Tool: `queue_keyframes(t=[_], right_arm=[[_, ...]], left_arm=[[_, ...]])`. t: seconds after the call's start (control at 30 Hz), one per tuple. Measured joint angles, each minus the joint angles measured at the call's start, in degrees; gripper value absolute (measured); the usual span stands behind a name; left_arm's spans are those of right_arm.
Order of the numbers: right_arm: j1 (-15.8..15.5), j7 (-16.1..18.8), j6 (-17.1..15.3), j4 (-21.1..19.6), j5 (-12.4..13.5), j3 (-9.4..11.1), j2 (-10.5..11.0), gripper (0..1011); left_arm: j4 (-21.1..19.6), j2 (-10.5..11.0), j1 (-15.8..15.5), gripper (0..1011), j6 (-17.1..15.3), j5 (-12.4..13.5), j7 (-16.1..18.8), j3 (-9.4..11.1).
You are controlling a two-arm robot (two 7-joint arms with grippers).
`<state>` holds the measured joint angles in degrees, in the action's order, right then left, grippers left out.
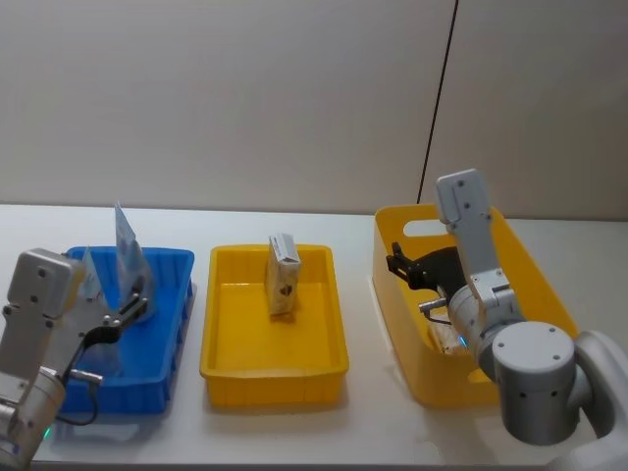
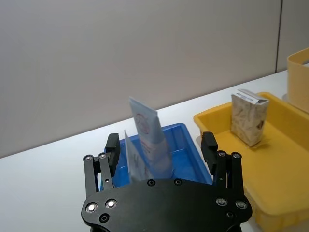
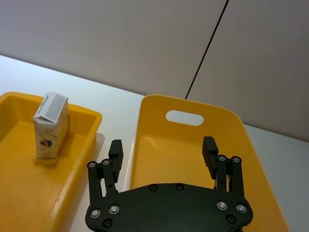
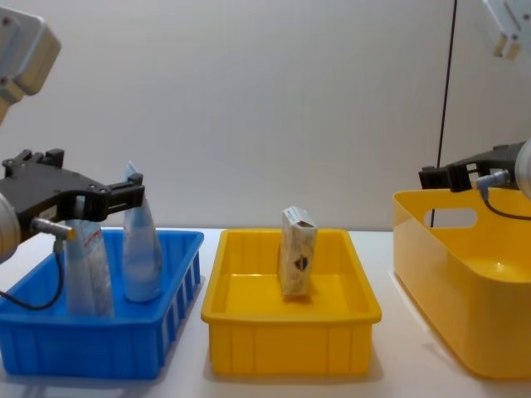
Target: Bimanual collaborative sorting of washing and personal care products
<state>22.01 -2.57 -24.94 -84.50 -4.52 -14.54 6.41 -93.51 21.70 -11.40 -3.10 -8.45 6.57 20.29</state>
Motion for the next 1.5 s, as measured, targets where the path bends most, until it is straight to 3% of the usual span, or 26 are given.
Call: queue_keyframes(t=[0.7,1.5], right_arm=[[-0.1,0.0,0.0,-0.1,0.0,0.0,0.0,1004],[-0.1,0.0,0.0,-0.1,0.0,0.0,0.0,1004]], left_arm=[[8.4,-2.1,-2.4,1001,1.8,-0.7,-1.2,-1.8],[20.5,-4.5,-7.8,1001,4.5,-3.5,-6.4,-3.8]])
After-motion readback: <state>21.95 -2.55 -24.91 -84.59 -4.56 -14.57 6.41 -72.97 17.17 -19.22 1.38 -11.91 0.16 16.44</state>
